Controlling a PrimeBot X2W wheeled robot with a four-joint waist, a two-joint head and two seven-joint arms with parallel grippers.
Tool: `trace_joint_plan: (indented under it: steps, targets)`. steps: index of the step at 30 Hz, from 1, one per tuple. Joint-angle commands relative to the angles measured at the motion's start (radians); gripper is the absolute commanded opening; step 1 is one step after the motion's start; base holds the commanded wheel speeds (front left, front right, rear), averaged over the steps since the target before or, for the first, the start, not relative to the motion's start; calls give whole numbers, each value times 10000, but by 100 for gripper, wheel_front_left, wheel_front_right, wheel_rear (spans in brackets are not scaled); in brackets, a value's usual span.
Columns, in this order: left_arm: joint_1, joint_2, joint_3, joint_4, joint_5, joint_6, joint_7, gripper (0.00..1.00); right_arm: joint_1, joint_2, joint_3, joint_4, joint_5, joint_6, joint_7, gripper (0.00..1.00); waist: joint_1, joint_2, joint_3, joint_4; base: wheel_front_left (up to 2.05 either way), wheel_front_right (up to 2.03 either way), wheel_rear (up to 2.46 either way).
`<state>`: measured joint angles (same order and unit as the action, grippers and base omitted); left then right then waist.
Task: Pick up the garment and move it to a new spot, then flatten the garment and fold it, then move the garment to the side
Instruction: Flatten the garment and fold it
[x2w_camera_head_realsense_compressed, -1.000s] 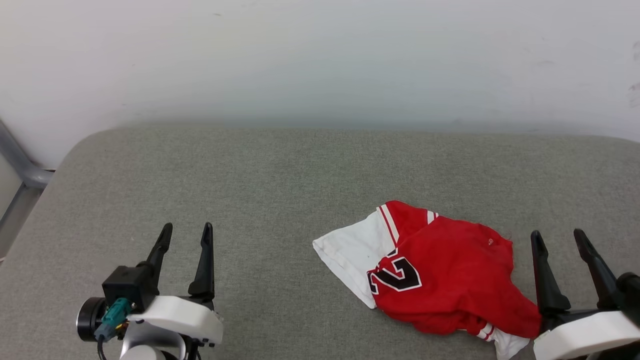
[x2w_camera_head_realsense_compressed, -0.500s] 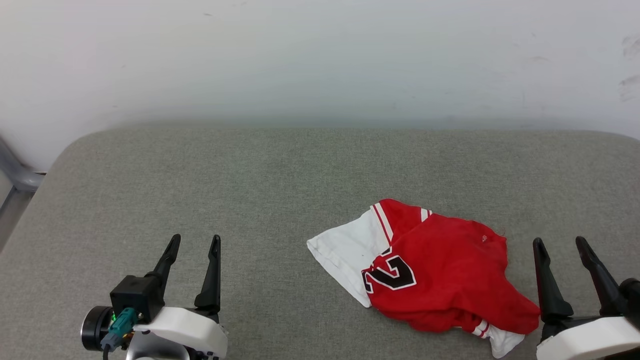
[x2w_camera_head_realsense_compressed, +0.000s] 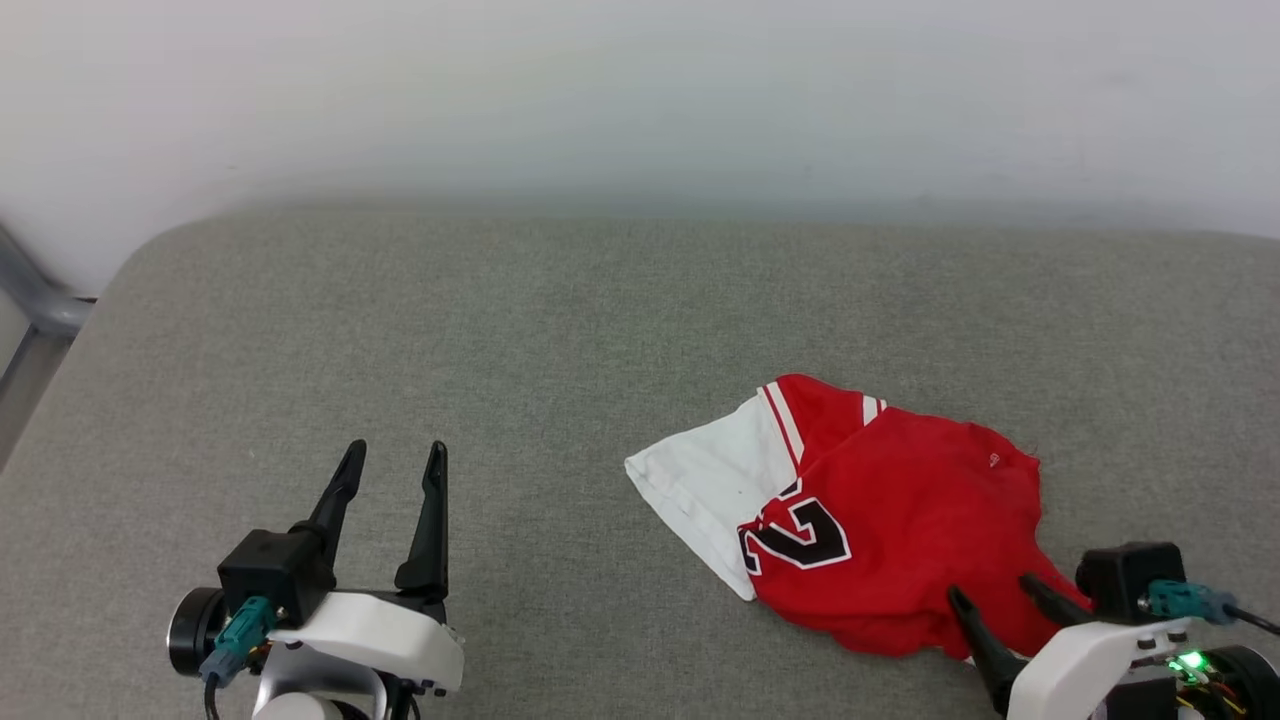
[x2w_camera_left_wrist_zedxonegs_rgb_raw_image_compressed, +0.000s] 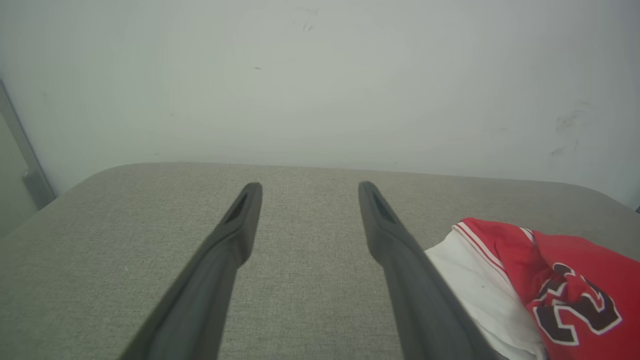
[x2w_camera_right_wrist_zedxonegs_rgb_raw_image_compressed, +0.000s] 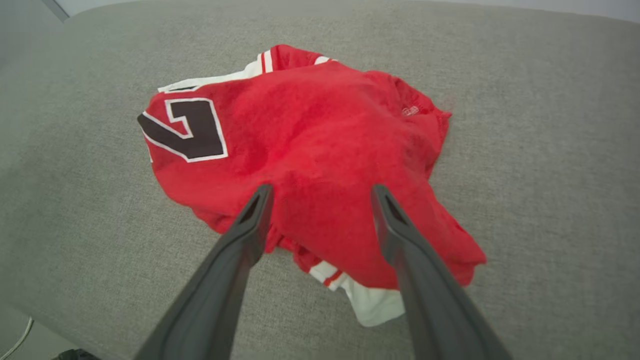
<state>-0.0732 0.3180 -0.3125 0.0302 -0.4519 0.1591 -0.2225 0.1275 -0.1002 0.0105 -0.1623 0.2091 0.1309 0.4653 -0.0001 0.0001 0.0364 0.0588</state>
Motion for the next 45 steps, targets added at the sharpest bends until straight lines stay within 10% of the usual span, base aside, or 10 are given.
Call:
trace_joint_plan:
  steps: [1, 13, 14, 16, 26, 42, 43, 44, 45]
  targets:
    - [-209, -43, 0, -43, 13, 1, -57, 100, -255, -223, 196, -1, 162, -3, 307, 100, 1, -1, 291, 143, 0, 0, 0]
    - [-997, -435, 36, 283, 62, -249, -348, 100, -1794, -1488, 1167, 1160, 941, -3, 1875, 100, 1, -1, 1688, 726, 0, 0, 0]
    - [-1025, -457, 58, 340, 72, -265, -371, 100, -1864, -1512, 1187, 1208, 934, -3, 1846, 46, 1, -1, 1719, 757, 0, 0, 0]
    - [-1070, -508, 109, 423, 91, -304, -380, 100, -1957, -1480, 1244, 1261, 1015, -3, 1686, 0, 1, -1, 1730, 786, 0, 0, 0]
    - [-952, -427, 276, 588, 181, -348, -423, 100, -2403, -1391, 1808, 145, 327, -3, 401, 0, 1, -1, 1167, 461, 0, 0, 0]
    - [-771, -430, 64, 592, 31, -360, -260, 100, -2389, -1155, 7852, 1076, 2044, -3, -84, 0, 1, -1, 855, 228, 0, 0, 0]
    - [-768, -436, 58, 612, 10, -364, -265, 100, -2347, -1153, 7975, 1191, 2197, -3, -150, 7, 1, -1, 866, 237, 0, 0, 0]
    - [-763, -442, 55, 633, 7, -362, -270, 100, -2358, -1151, 8038, 1284, 2228, -3, -284, 40, 1, -1, 872, 245, 0, 0, 0]
    - [-753, -449, 47, 653, 15, -360, -275, 100, -2336, -1117, 8040, 1350, 2329, -3, -467, 100, 1, -1, 870, 247, 0, 0, 0]
